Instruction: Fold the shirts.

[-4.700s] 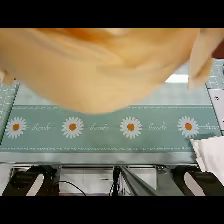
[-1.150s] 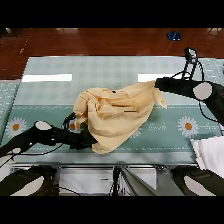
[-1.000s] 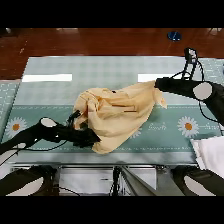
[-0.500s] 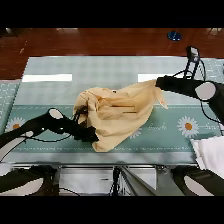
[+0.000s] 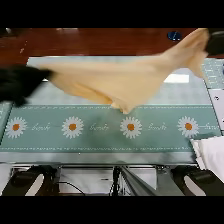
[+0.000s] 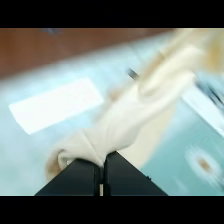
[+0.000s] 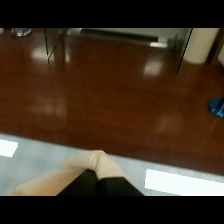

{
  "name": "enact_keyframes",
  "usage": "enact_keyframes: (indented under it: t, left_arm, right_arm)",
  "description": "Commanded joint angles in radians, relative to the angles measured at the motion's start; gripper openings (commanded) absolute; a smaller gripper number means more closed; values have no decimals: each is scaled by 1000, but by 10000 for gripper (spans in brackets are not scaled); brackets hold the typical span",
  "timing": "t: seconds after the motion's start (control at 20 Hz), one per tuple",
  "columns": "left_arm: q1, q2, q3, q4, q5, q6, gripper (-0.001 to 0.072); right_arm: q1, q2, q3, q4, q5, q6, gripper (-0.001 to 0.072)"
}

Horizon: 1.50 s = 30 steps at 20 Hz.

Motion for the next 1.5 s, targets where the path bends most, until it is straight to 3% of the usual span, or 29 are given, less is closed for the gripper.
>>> enact_keyframes:
  t: [0.0,0.2,0.4,0.5,0.6,0.65,0.85,0.95,1.0,1.15,1.35,1.45]
  left_arm:
    - [151,132,296,148,-17,-51,37]
    - [209,111,510,141,-97,-78,37]
    - [213,98,673,166,-366,-270,36]
    - [213,93,771,295,-522,-385,37]
    - [213,79,801,317,-718,-490,36]
    - [226,65,786,310,-834,-494,37]
    - [271,79,454,276,-832,-408,37]
    - [280,85,184,261,-816,-312,37]
    - [279,83,57,251,-758,-265,37]
    - [279,33,-247,171,-430,-110,37]
    - [279,-156,-333,148,-46,82,38]
    - [279,-266,-333,113,54,159,38]
  right_arm:
    - [1,77,201,-21,77,77,26]
    - [1,117,408,19,140,99,25]
    - [0,117,621,16,567,121,25]
    - [0,117,700,-73,809,122,25]
    - [0,111,716,-151,1085,131,25]
    - [1,105,694,-143,1117,124,25]
    - [1,50,431,-47,1118,103,24]
    - [1,3,192,-55,1050,31,25]
    - [1,-28,83,-60,935,19,25]
    - [1,-171,-58,-58,548,19,25]
    - [1,-383,-56,-55,165,20,25]
    - [1,-460,-56,-23,8,21,26]
